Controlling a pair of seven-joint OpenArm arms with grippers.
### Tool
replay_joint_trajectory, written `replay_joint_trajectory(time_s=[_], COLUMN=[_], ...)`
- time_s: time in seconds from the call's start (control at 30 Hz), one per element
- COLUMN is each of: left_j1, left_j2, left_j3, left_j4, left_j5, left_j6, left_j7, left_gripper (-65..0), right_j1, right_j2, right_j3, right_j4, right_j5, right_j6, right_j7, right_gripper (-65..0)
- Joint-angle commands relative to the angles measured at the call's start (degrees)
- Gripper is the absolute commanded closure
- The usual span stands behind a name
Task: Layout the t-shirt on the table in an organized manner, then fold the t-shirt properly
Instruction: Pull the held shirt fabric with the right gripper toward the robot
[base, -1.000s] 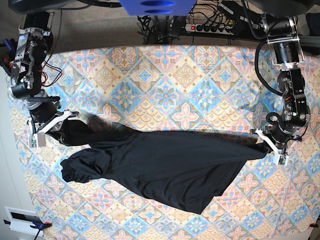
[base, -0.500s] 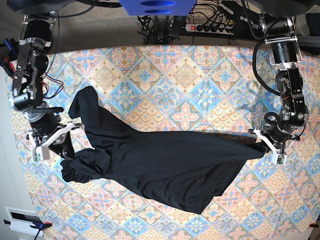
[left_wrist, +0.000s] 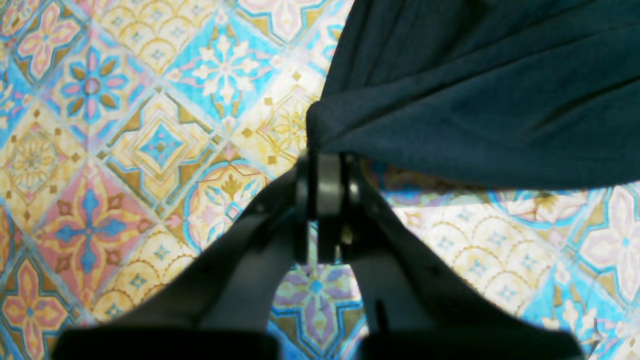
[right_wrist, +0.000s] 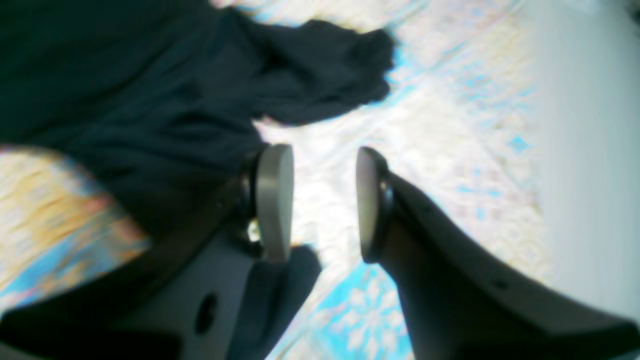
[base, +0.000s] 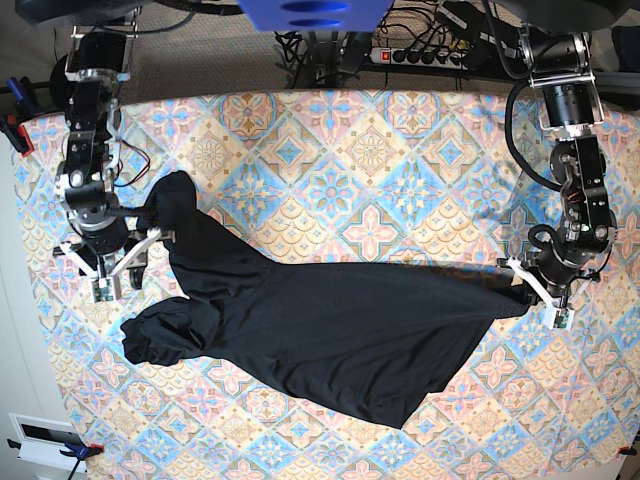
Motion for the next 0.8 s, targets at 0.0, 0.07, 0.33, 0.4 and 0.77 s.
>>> replay_joint_trajectory(time_s=[0.0, 0.07, 0.33, 0.4, 0.77], left_j1=[-1.06, -1.06, -1.06, -1.06, -1.06], left_j2=[-0.95, -0.95, -0.95, -0.95, -0.95], left_j3=[-0.23, -0.23, -0.23, -0.23, -0.23], left_j4=[0.82, 0.82, 0.82, 0.82, 0.82], left_j5=[-0.45, -0.45, -0.8, -0.89, -0.63], left_j6=[0.11, 0.11, 0.11, 0.11, 0.11], left_j7=[-1.27, -1.27, -1.27, -1.27, -1.27], left_gripper=[0.0, 0.0, 0.0, 0.0, 0.0], right_j1=[0.02, 0.02, 5.39, 5.3, -3.84], right_j2=[0.8, 0.8, 0.98, 1.07, 0.98], right_j3=[0.43, 0.43, -8.62, -11.08, -11.96], right_j4=[-2.02, -8.97, -31.74, -32.0, -16.09], right_j5=[-0.5, -0.5, -0.58, -0.58, -0.5], right_j6=[-0.11, -0.11, -0.11, -0.11, -0.02], right_j7=[1.27, 3.82, 12.87, 13.14, 7.33], right_gripper=[-20.3, -20.3, -19.9, -19.9, -19.9])
